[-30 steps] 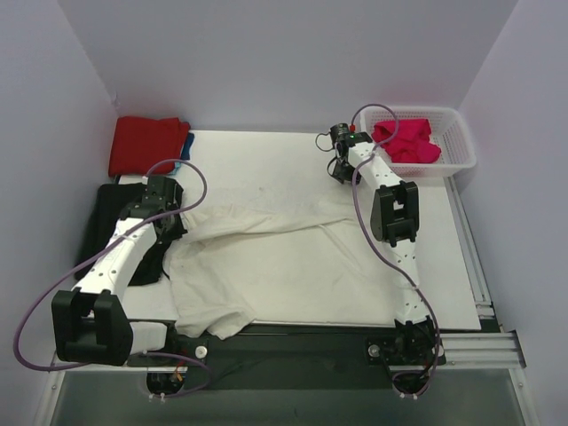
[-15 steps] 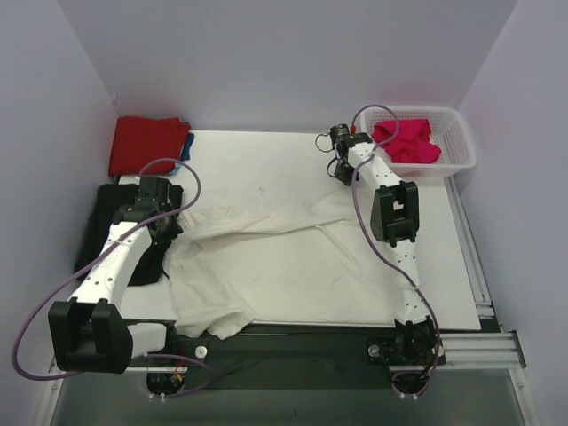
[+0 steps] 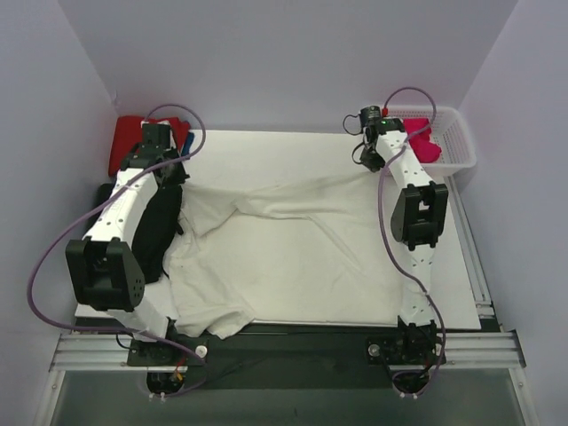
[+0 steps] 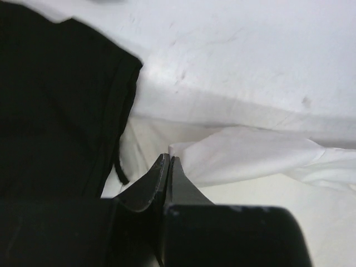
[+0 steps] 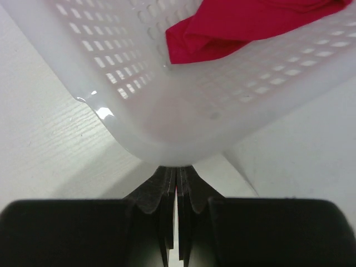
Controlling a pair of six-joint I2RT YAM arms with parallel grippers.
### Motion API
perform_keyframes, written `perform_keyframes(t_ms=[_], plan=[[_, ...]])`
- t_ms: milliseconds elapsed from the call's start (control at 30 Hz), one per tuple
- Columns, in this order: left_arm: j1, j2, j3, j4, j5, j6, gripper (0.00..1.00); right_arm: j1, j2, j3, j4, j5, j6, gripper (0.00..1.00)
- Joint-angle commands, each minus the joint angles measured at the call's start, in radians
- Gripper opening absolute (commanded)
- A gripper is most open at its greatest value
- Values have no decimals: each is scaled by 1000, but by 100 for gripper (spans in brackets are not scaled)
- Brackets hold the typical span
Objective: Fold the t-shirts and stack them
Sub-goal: Grap the side of the flattened tshirt furthest away from the robot with both arms
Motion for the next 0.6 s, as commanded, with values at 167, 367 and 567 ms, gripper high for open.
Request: perform_keyframes(t_ms=[167,367,567], plan=[[6,244,305,143,154,-26,0,-53,-115,-1,-36,44,-17,0],[6,369,431,219,197,-53,0,-76,-151,-51,-36,33,0,0],[6,471,599,284,235,-115,0,-81,-188,-106,-34,26,14,0]])
